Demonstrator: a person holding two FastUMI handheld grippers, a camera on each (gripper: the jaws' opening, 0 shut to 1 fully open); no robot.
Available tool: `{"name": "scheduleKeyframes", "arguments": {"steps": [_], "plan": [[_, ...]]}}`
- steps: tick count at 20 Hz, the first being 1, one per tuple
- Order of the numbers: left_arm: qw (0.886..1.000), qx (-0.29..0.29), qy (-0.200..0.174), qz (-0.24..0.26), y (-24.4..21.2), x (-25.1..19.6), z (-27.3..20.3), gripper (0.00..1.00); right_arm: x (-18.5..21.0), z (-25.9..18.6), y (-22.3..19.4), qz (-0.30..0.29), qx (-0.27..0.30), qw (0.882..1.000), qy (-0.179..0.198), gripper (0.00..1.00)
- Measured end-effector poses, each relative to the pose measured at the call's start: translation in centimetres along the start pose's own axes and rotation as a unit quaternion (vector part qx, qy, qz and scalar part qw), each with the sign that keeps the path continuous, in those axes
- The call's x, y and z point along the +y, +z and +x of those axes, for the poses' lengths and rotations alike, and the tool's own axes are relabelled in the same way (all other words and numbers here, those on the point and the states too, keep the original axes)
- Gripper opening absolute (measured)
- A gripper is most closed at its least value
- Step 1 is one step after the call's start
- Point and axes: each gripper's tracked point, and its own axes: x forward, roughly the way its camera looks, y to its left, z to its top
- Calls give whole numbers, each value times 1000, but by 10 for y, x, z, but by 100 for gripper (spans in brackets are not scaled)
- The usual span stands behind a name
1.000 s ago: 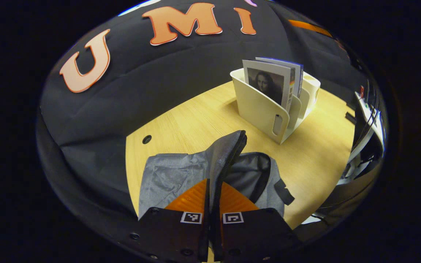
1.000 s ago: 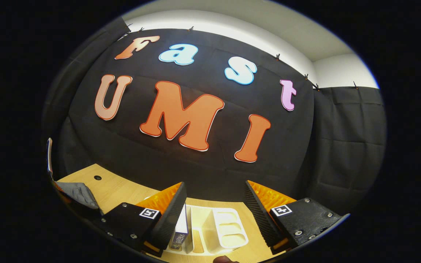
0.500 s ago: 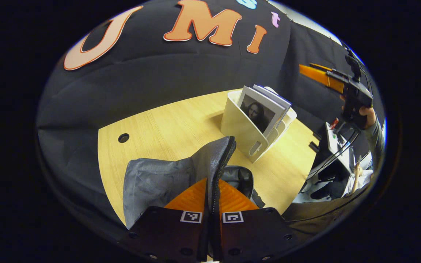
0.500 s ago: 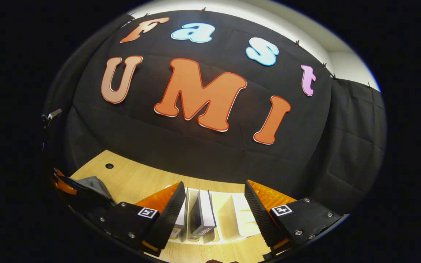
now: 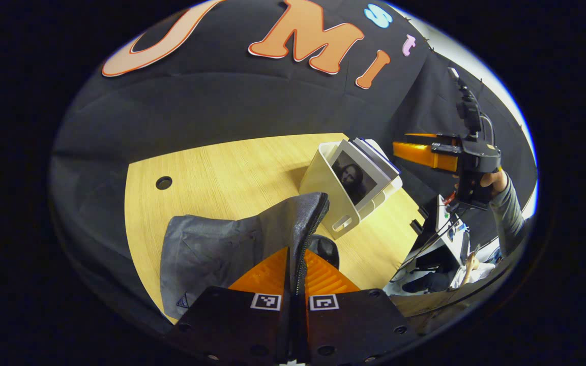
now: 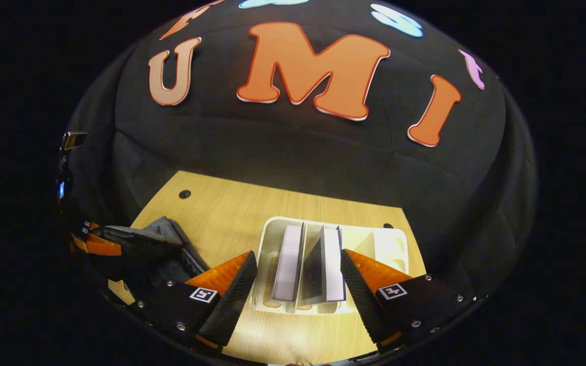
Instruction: Open the schoolbag, grab two books from the bookshelf and put them into the schoolbag.
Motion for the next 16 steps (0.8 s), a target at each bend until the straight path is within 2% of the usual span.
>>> {"name": "scheduleKeyframes", "arguments": {"steps": [4,7,12,14,16], "plan": [[1000,5,2,9,10,-1,-3,6,8,29,-15,13,82,996,35,98],[1000,11,10,8,11,-1,-3,6,21,51,-23,23,126,989,77,94],[1000,23,8,0,6,-3,-2,6,23,81,-34,37,195,978,70,88],[1000,25,11,3,8,-2,-2,6,28,88,-43,33,230,970,76,81],[1000,29,8,-1,9,-4,2,6,35,93,-49,50,260,961,79,81]]}}
